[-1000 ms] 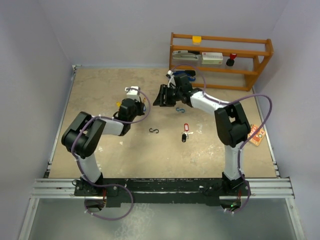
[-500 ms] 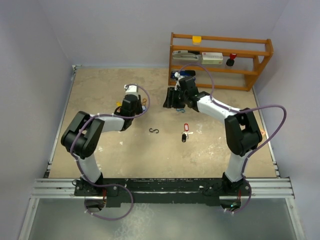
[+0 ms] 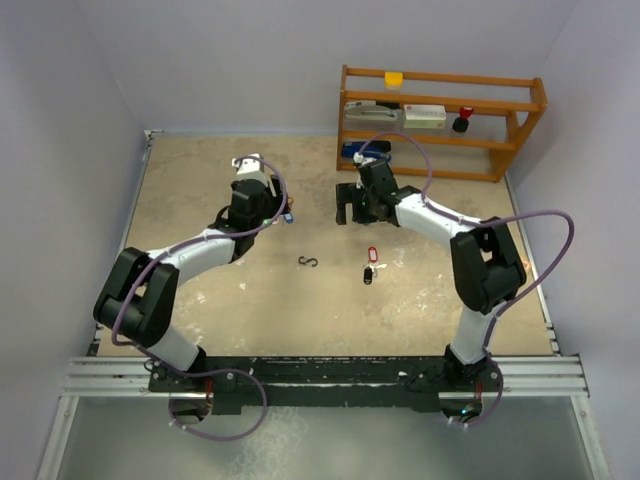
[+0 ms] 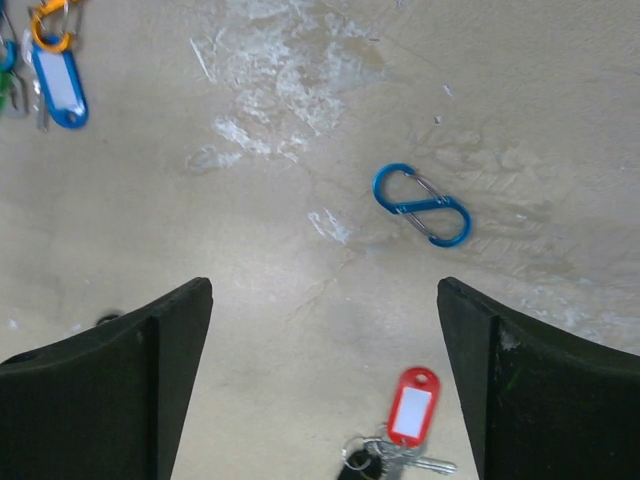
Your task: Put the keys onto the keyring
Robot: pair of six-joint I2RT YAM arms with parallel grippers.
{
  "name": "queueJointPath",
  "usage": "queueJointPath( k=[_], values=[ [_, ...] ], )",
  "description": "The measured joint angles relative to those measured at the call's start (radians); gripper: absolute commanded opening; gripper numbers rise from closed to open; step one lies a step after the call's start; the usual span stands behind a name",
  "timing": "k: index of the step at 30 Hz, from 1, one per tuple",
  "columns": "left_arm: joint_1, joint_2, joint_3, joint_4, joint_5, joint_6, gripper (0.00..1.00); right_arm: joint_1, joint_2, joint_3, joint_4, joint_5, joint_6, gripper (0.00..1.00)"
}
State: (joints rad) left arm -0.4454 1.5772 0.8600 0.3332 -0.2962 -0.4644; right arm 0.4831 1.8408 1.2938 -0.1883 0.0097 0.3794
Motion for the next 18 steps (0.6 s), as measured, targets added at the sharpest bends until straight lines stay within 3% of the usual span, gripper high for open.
queueJointPath(
  k=[18],
  values=[
    [0.0, -0.067, 0.047, -0.101, 0.035, -0.07, 0.69, -0.035, -0.15, -0.137, 0.076, -0.002, -0.007, 0.97]
  ],
)
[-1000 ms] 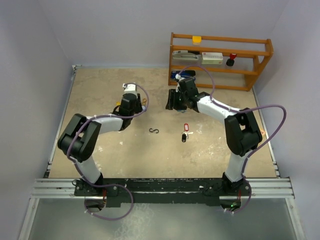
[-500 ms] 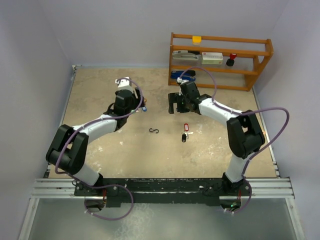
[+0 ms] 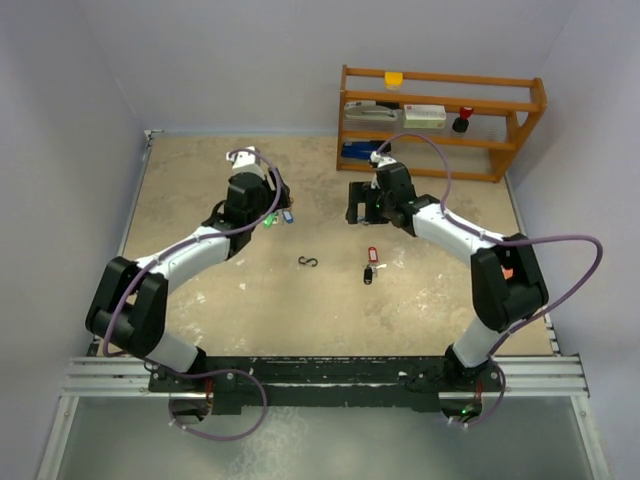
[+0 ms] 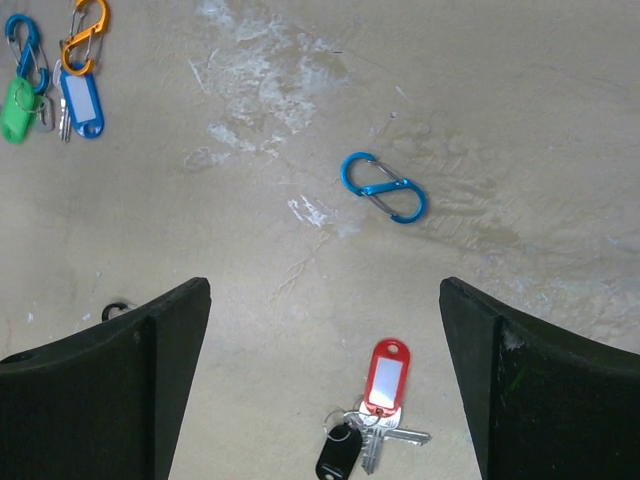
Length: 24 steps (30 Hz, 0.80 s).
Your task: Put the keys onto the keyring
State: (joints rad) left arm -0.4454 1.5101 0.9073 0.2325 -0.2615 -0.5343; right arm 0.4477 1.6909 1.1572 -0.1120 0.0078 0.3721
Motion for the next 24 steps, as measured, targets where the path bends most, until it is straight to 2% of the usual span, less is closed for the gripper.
queueJointPath(
  k=[6, 24],
  values=[
    [0.0, -0.002, 0.018, -0.024, 0.015, -0.015, 0.69, -0.012, -0.071, -0.084, 0.043, 0.008, 0.014, 0.98],
    [0.0, 0.059, 0.096, -0.005, 0.082, -0.077, 0.68, -0.011, -0.181, -0.119, 0.062, 0.063, 0.008, 0.98]
  ],
)
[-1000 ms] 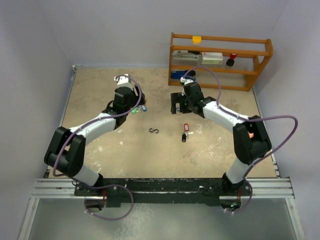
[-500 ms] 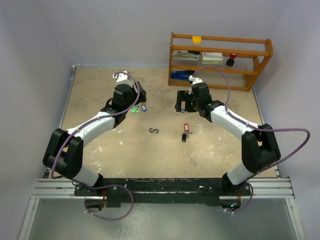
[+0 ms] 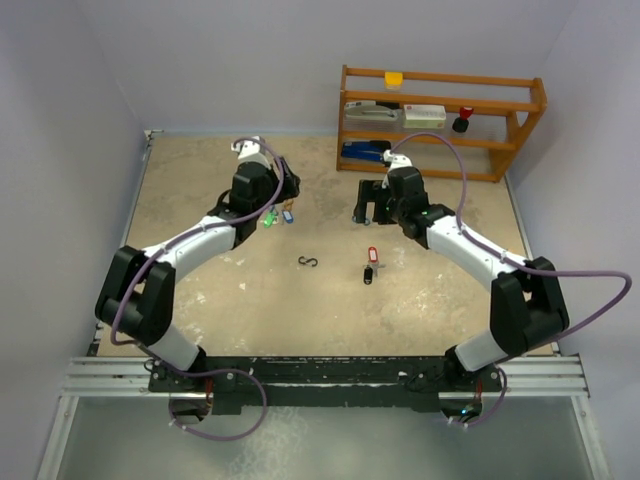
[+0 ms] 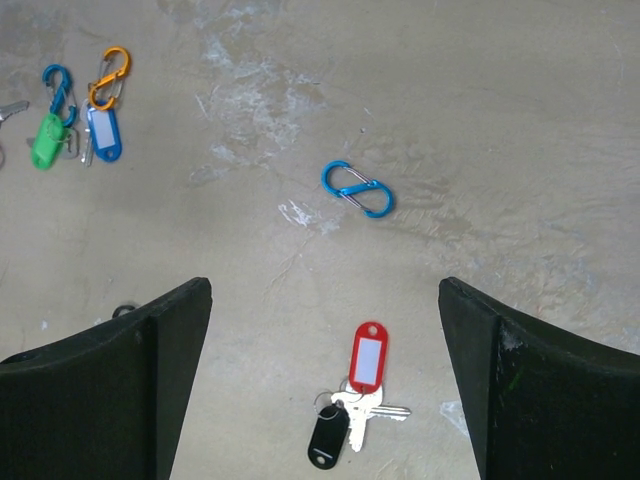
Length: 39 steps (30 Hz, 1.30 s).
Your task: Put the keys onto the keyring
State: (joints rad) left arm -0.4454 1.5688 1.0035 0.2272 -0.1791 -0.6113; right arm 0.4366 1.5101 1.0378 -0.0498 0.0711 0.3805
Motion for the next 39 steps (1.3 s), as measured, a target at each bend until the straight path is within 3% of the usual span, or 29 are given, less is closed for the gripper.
queueJointPath(
  k=[13, 24, 39],
  values=[
    [0.0, 0.097, 0.08, 0.027, 0.03, -0.035, 0.68, 0.0, 0.023, 0.023, -0.076, 0.086, 0.004, 0.98],
    [0.0, 0.065, 0.127, -0.035, -0.035, -0.04, 0.68, -0.026, 0.2, 0.107, -0.188, 0.12, 0.004, 0.96],
    [0.0, 0.05, 0.134, -0.059, -0.019, -0.023, 0.68, -0.029, 0.226, 0.107, -0.107, 0.068, -0.085, 0.93]
  ],
)
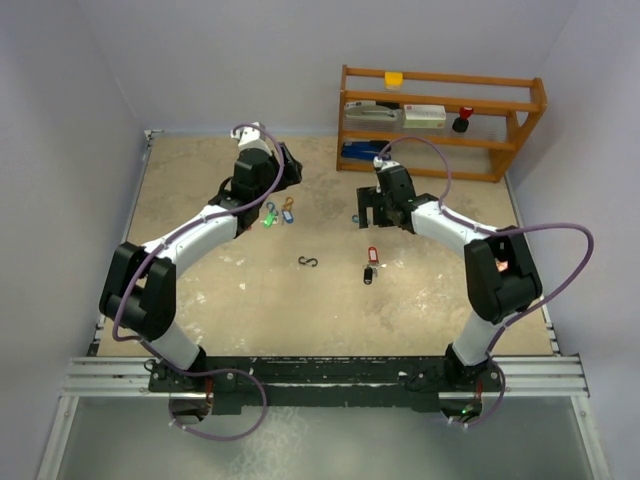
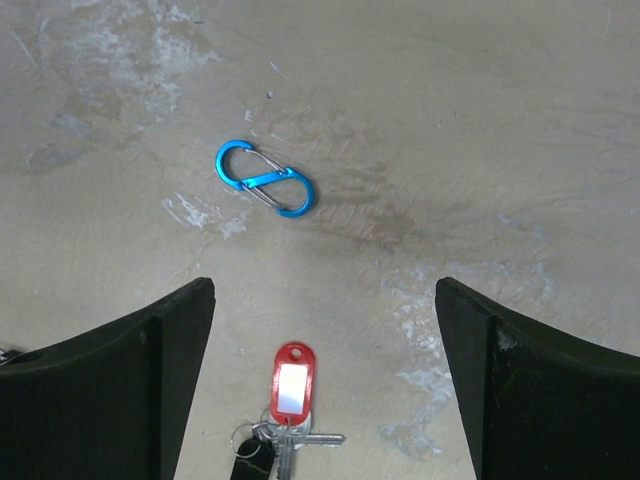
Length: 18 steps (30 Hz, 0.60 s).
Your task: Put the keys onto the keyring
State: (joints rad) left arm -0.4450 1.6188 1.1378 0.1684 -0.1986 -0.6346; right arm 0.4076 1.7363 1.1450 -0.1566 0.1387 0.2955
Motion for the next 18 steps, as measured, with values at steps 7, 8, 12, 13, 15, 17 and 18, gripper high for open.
queueJointPath(
  k=[7, 8, 12, 13, 15, 17, 18],
  values=[
    [0.0, -0.003, -0.002, -0.007, 0.0, 0.0, 0.68, 0.0, 0.087, 0.061, 0.039, -0.035, -0.092, 0.92],
    [0.0, -0.003, -0.002, -0.008, 0.0, 0.0, 0.68, 0.0, 0.101, 0.069, 0.041, -0.042, -0.103, 0.92],
    [0.0, -0.003, -0.002, -0.015, 0.001, 0.0, 0.68, 0.0, 0.138, 0.089, 0.042, -0.06, -0.134, 0.91],
    [0.0, -0.003, -0.002, -0.014, 0.001, 0.0, 0.68, 0.0, 0.141, 0.089, 0.042, -0.061, -0.141, 0.91],
    [0.0, -0.001, -0.002, -0.006, 0.007, -0.001, 0.68, 0.0, 0.142, 0.089, 0.043, -0.061, -0.153, 0.9],
    [0.0, 0.007, 0.001, -0.001, 0.017, -0.002, 0.68, 0.0, 0.142, 0.091, 0.043, -0.06, -0.162, 0.9],
    [0.0, 0.015, 0.004, -0.001, 0.021, -0.003, 0.68, 0.0, 0.142, 0.094, 0.043, -0.061, -0.169, 0.89]
  ],
)
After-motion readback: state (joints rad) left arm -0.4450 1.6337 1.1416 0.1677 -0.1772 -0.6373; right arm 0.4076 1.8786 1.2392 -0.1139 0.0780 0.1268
